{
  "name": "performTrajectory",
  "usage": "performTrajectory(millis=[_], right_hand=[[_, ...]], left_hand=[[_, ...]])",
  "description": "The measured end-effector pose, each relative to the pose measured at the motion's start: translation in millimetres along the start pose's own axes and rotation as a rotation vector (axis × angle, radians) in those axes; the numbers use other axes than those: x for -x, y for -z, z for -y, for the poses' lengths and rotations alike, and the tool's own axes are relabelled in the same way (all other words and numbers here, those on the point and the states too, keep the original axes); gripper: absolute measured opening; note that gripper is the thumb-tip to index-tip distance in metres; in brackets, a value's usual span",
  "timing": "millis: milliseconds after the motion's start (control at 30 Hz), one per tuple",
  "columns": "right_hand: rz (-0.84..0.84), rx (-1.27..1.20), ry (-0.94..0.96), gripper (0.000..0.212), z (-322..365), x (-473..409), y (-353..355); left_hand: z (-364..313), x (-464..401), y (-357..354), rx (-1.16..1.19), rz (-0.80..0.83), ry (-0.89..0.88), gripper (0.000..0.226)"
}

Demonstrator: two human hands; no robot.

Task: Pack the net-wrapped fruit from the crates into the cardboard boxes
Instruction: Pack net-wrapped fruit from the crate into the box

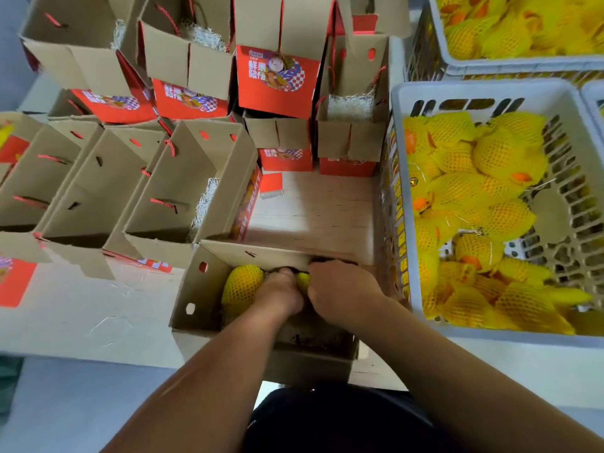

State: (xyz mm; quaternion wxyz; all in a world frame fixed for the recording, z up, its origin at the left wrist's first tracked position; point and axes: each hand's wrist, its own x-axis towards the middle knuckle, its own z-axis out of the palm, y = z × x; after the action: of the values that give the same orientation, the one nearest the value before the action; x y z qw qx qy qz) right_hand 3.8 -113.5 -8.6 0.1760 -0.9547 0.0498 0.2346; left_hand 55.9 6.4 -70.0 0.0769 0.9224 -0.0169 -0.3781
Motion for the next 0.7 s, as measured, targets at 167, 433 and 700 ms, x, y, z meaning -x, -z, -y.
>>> performTrajectory(millis=[167, 433, 700], right_hand=[[0.063, -0.002, 0.039, 0.015, 11, -7, -12], [0.268, 0.044, 0.072, 0.036, 12, -24, -27], [0.128, 0.108, 0.196, 0.049, 3, 2, 7]], left_hand=[[18, 0, 14, 0.008, -0.002, 0.125, 0.078], [27, 0, 21, -0.021, 0.039, 0.04, 0.074], [24, 40, 52, 0.337, -0.073, -0.284, 0.02]])
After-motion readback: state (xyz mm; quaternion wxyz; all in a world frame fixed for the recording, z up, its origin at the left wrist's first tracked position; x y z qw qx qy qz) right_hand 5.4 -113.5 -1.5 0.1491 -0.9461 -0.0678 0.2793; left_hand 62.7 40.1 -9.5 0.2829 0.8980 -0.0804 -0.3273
